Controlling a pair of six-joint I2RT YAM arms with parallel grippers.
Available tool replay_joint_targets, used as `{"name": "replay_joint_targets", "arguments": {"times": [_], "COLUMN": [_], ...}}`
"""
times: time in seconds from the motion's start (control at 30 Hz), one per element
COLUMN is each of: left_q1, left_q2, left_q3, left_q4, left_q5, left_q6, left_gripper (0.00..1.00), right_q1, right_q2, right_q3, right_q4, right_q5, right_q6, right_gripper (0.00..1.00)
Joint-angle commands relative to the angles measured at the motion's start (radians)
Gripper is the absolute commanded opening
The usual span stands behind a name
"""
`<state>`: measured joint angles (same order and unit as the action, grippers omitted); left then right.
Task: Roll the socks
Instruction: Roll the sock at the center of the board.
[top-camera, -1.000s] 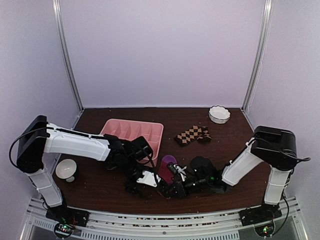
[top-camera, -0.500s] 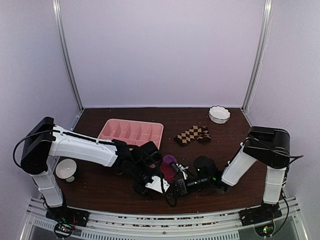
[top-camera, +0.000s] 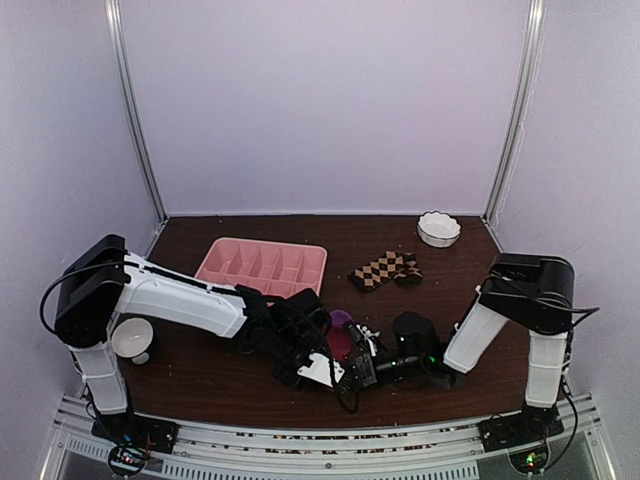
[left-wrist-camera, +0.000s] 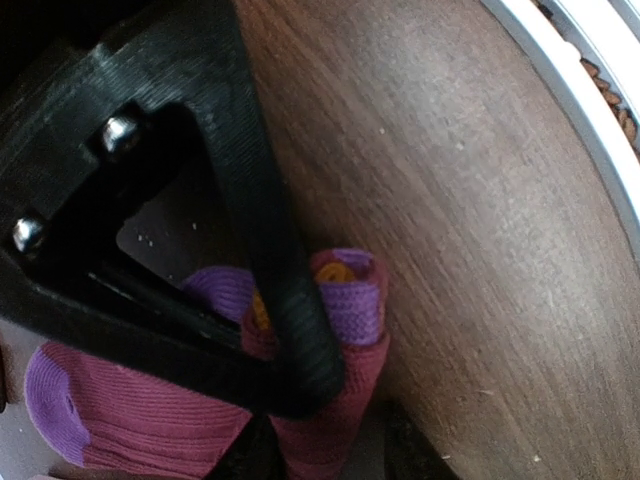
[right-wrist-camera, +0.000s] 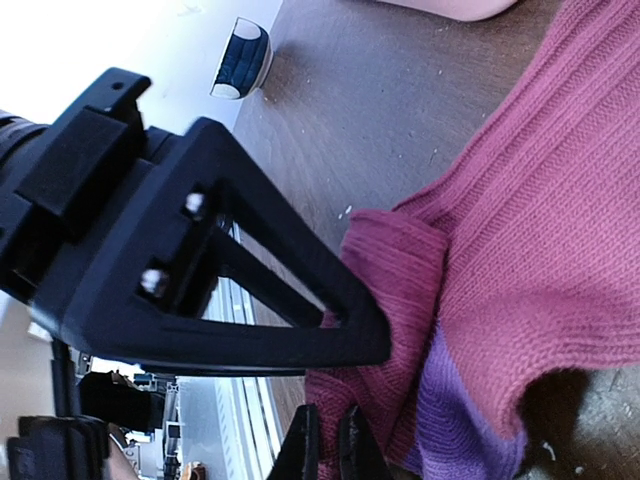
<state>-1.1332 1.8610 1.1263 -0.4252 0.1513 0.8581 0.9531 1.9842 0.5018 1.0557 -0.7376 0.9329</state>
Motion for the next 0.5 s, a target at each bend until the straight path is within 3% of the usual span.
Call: {"name": "replay_joint_targets", "arguments": {"times": [0.0,0.3,0.47], "left_q1": [0.017,0.094,0.137], "left_q2": [0.054,0.114,0.157], "left_q3": [0.028,0.113,0.176], "left_q4": [-0.001,-0.122,-0.222], "left_q5": [-0.049,0.071,0.167], "left_q6": [-0.034,-0.093,-0.124], "left_gripper": [0.32,0.02,0.0], "right_q1": [-0.029,-0.036,-0.032], "right_q2": [0.079,0.034,-0.082], "right_q3": [-0.074,-0.15,-0.195], "right_q4": [-0.2,-0.179,-0.189], "right_q5": [0.038,0.121,0.216], "right_q6": [0.018,-0.004,-0.066], "right_gripper": [0.0,0.03,0.23]}}
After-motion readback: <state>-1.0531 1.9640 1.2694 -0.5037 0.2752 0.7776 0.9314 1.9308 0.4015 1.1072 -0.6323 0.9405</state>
